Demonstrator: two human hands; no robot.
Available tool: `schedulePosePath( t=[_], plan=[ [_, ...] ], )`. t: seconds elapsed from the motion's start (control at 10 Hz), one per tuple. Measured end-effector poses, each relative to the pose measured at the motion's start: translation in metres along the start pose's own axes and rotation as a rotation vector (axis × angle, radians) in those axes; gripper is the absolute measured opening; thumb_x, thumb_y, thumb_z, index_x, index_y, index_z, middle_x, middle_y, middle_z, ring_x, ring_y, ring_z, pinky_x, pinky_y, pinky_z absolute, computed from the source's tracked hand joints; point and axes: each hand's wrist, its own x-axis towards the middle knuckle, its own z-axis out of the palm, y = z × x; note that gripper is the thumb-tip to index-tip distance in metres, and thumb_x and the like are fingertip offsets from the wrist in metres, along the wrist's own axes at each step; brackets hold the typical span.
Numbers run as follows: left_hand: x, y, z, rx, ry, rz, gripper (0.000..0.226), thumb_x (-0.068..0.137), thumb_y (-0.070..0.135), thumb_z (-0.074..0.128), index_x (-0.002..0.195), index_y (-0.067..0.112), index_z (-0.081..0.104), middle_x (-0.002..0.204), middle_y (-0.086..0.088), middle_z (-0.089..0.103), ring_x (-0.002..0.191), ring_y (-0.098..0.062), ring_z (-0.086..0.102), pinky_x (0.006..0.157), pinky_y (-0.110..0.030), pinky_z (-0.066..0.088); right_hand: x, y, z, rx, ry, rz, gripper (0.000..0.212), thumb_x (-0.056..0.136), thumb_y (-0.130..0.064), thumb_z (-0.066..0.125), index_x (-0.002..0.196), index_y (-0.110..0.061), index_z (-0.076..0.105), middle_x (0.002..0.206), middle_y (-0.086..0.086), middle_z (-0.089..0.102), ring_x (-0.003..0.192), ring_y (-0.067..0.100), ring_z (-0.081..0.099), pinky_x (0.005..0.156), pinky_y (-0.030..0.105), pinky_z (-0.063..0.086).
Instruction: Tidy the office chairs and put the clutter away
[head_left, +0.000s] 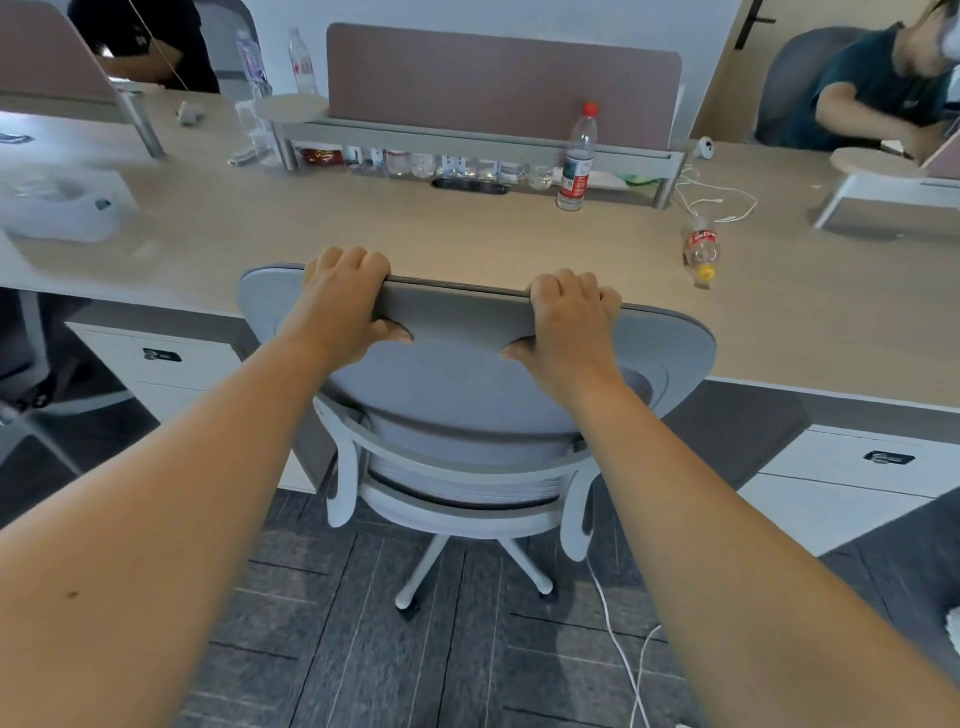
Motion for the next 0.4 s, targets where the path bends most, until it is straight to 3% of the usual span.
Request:
schedulePosePath(
  t=[0.2,0.4],
  plan=[
    [0.008,-0.003,0.003,-0.047,0.019,0.041,0.054,0.074,0.034,0.074,0.109,0.000,0.052,0.113,-0.020,0.054,0.109,-0.036,0.043,0.099,-0.043,0.032,0.006,0.004,-0.001,-0.036,0.009,0.013,0.052,0.077,-0.032,0.071,0.115,-0.005,0.049,0.120,0.011,0.050,0.112,0.028,0.040,0.085,0.033,0.014],
    [-0.005,0.010,-0.003,0.017,0.023,0.024,0.062,0.078,0.037,0.069,0.126,0.006,0.043,0.128,-0.017,0.046,0.118,-0.035,0.039,0.104,-0.043,0.031,0.000,-0.007,-0.008,-0.084,-0.048,0.071,0.059,0.080,-0.034,0.067,0.127,-0.009,0.040,0.130,0.012,0.041,0.120,0.031,0.034,0.104,0.039,0.021]
  ],
)
